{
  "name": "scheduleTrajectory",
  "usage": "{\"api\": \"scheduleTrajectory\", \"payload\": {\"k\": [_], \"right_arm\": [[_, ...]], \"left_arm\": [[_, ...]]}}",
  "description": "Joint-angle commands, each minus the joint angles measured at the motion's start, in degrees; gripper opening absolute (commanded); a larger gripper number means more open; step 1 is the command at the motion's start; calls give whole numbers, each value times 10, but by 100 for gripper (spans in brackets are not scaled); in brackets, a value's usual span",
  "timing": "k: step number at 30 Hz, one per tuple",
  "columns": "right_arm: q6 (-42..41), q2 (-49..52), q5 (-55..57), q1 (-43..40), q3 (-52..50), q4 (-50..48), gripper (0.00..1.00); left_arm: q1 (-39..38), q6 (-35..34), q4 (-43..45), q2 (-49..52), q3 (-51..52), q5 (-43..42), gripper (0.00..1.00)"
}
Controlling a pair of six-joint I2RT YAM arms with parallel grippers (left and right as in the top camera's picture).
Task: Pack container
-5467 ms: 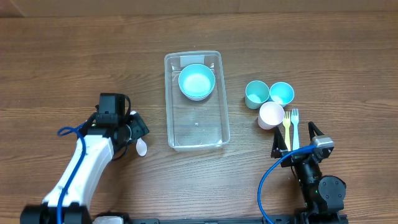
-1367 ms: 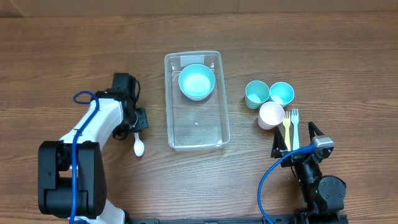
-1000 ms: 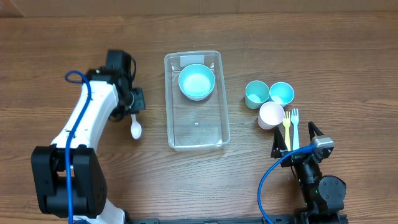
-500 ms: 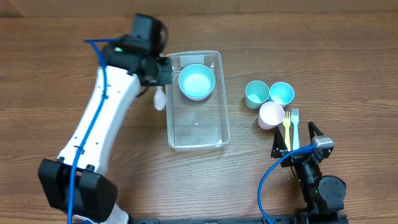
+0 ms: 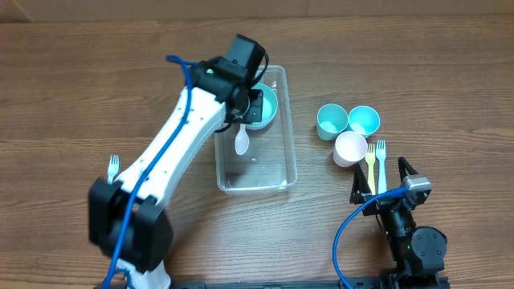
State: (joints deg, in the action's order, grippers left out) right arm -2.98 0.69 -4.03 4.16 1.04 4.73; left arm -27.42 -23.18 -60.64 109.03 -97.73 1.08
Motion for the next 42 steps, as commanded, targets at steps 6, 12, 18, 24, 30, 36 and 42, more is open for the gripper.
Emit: {"api": "scheduleTrajectory", "payload": {"k": [6,12,18,24,30,36,42], "right_arm": [[2,-5,5,-2,-6,-3,100],[2,-5,5,-2,-6,-3,100],[2,-5,5,-2,-6,-3,100],[2,-5,5,-2,-6,-3,100],[2,-5,5,-2,-6,-3,100],[2,-5,5,-2,-6,-3,100],[2,-5,5,-2,-6,-3,100]], "left_arm": [[13,-40,-11,46,-10,45,13],[21,-43,-31,46,-10,55,14],[24,-43,-32,47,-10,64,43],[34,-43,-35,45,-15,85,63],[70,-43,-85,26,-42,83,58],[119,-41,-142,-36,-43,84,56],[162,-40,-177,-104,-43,86,56]]}}
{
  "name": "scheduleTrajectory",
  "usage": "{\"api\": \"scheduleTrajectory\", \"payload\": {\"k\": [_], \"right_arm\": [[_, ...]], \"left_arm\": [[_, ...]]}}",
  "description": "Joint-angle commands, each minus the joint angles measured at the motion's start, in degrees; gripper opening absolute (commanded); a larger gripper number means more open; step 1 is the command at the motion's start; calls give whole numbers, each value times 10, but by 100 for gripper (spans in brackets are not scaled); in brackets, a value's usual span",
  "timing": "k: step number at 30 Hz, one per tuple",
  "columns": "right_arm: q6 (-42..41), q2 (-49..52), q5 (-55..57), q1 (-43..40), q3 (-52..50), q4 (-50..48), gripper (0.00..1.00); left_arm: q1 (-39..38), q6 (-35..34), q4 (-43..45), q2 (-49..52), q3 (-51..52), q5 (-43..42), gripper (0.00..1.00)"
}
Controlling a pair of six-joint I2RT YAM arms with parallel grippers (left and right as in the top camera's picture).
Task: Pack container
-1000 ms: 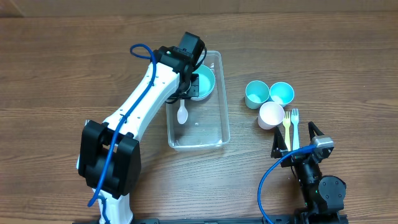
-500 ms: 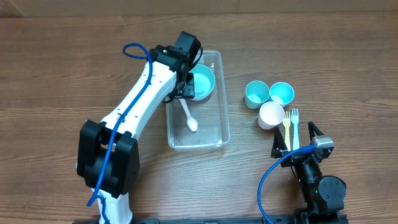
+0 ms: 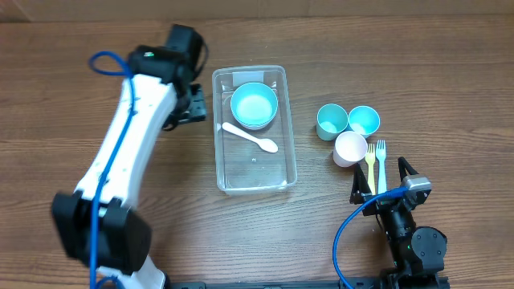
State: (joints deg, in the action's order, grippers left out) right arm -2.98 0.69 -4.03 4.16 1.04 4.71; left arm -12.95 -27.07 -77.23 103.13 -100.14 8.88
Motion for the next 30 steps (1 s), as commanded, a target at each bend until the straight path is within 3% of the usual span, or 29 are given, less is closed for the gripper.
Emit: {"api": "scheduleTrajectory", "payload": {"k": [1,12,19,22,30], "right_arm": [[2,-5,5,-2,-6,-3,100],[2,-5,5,-2,-6,-3,100],[2,-5,5,-2,-6,-3,100],[2,-5,5,-2,-6,-3,100],[2,-5,5,-2,-6,-3,100]], "left_arm": [[26,-2,-15,-54,-19,7,57],[114,30,-62,-69,3,8,60],[225,79,-80,-70,46,-1,63],[315,93,-71,-69,85,-35,63],[430,63,-34,-70,205,-57,63]]}}
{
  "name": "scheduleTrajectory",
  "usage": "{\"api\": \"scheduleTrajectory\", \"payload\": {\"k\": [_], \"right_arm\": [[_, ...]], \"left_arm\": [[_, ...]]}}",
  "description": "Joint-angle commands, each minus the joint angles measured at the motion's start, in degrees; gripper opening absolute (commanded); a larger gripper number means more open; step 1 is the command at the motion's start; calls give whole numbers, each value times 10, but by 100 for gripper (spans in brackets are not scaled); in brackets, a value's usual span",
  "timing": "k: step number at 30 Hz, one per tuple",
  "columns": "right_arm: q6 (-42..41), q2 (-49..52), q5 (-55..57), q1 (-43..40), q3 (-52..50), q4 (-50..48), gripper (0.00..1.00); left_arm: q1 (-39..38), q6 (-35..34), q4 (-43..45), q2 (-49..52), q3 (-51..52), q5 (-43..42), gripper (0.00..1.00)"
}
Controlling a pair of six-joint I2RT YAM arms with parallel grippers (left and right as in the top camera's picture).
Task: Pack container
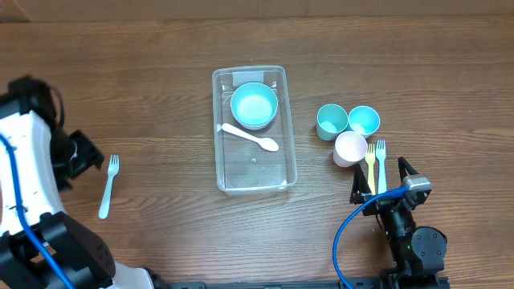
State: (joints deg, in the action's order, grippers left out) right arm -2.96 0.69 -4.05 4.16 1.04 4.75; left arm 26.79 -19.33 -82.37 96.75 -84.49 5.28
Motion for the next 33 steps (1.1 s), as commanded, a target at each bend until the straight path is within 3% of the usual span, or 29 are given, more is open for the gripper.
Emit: {"api": "scheduleTrajectory", "payload": {"k": [1,6,12,17,33], "right_arm": [[2,-5,5,-2,-6,-3,100],[2,-5,5,-2,-6,-3,100],[2,-5,5,-2,-6,-3,100],[2,-5,5,-2,-6,-3,100],[2,-5,5,-2,-6,-3,100]], "left_arm": [[43,-17,31,-6,66,-21,62],[76,-26,98,-5,141,-14,61],[81,-92,167,-5,200,59,62],[81,-104,226,-5,238,128,63],[81,-110,360,-5,331,123,64]]}}
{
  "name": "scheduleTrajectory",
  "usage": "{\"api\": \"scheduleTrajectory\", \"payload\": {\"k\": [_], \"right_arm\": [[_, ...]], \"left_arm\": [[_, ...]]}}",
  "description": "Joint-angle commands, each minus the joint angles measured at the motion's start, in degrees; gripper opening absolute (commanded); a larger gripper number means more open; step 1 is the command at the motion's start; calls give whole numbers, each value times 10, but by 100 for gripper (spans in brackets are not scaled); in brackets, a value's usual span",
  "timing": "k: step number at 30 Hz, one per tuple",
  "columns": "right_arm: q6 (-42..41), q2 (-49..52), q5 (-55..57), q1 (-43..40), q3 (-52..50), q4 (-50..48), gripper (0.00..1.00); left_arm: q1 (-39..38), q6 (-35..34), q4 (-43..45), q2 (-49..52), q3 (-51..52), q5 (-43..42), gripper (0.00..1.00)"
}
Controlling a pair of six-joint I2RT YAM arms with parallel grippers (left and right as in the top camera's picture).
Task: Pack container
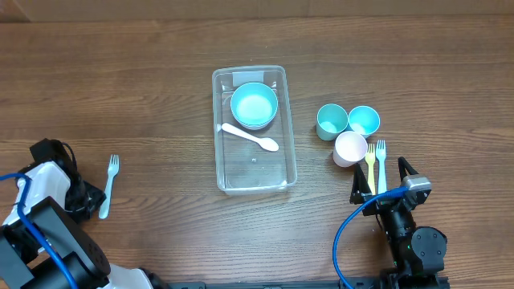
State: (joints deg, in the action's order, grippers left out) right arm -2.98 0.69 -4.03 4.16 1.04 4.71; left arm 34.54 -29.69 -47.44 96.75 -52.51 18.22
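The clear container [254,178] stands mid-table. Inside it a blue bowl [254,105] sits at the far end, with a white spoon [250,137] lying just in front of it. Three cups stand to its right: teal [330,120], blue [363,120] and white [350,148]. A yellow fork [370,164] and a pale blue fork [381,160] lie beside the white cup. Another pale fork [108,186] lies at the far left. My left gripper [88,199] is drawn back low at the left, beside that fork's handle, empty and apparently open. My right gripper [382,181] stands open just below the two forks.
The left arm's body fills the lower left corner [48,241]. The right arm's base and its blue cable [353,233] sit at the lower right. The wooden table [161,64] reaches to the frame's edges.
My left arm has drawn back further toward the lower left corner, so its gripper now lies by the left fork's handle. Container, bowl, spoon, cups, forks and right gripper are unchanged.
My left gripper was over the container's far end, with the spoon hanging at it beside the bowl. Then the spoon lay in the container and the gripper was left of it. The arm then stood at the far left, and now lower still.
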Motion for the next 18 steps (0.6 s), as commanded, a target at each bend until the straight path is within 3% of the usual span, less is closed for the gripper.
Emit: {"api": "scheduleTrajectory", "payload": {"k": [1,7,18], "right_arm": [[2,-5,5,-2,-6,-3,100],[2,-5,5,-2,-6,-3,100],[2,-5,5,-2,-6,-3,100]], "left_arm": [[3,-3,10,-5,12,-18,64],[3,37,10,-5,11,-124,59],[2,45,10,-5,11,-155,54]]}}
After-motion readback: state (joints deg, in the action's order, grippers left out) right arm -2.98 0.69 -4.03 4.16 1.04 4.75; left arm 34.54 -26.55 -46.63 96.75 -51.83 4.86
